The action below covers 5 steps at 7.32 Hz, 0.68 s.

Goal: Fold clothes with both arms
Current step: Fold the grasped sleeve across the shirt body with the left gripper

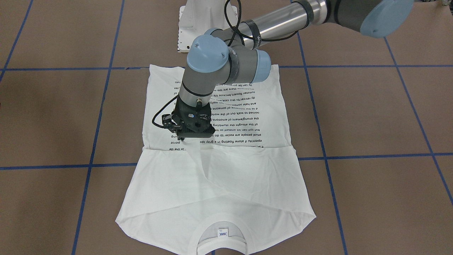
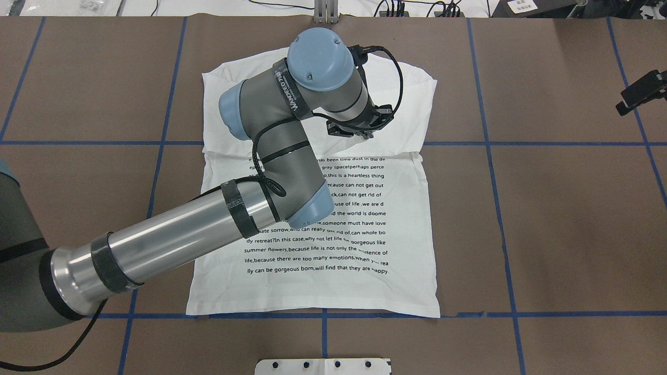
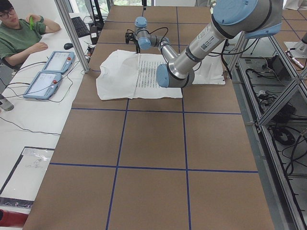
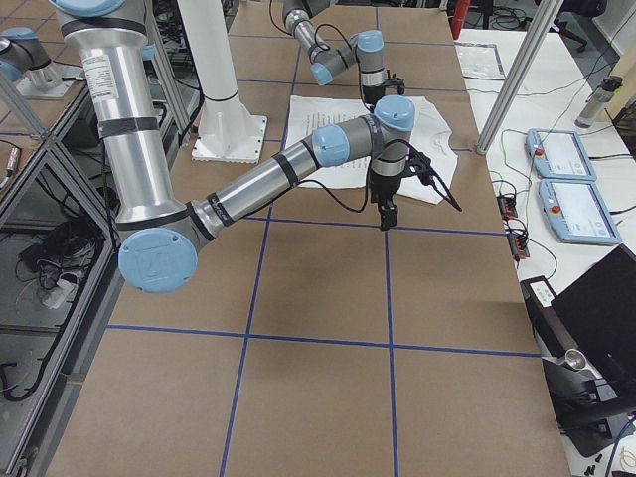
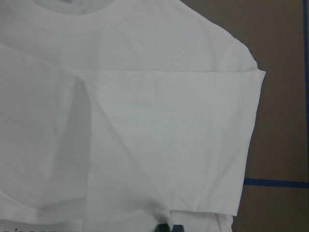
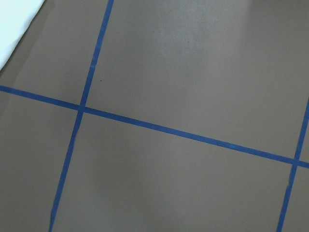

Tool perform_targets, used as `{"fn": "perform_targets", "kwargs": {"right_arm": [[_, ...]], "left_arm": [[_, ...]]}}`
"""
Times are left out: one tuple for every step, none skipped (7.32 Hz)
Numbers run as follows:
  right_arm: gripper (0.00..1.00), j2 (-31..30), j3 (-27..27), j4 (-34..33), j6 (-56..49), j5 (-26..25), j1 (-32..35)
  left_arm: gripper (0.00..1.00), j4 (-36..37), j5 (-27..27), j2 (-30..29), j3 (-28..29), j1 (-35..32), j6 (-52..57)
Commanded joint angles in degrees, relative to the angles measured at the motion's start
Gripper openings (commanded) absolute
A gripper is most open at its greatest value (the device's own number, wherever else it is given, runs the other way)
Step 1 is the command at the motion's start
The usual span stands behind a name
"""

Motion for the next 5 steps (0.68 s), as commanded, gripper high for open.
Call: {"fn": "perform_targets", "kwargs": {"right_arm": [[1.00,0.23,-0.67,0.17,0.10,0.00,-0.08],[1.00,0.58,-0.85,0.17,0.71,0.00,-0.34],[1.00,2.93,-1.38,0.25,3.32,0.09,-0.78],[1.00,4.87,-2.08,0.25,6.74,0.09,-2.09],[1.00,5.24,-2.17,0.25,7.99,0.09,-2.80]], "left_arm": [[1.00,-0.32,-0.28,-1.83,0.24,1.16,-0.26],[1.00,0.21,-0.54,-1.75,0.07,1.16,0.26],[1.00,2.21,-1.50,-1.41,-0.54,0.99,3.40],[1.00,7.89,-2.29,-0.27,-4.29,0.03,7.43],[1.00,12.73,-2.74,3.05,-10.85,-0.94,10.43]]}}
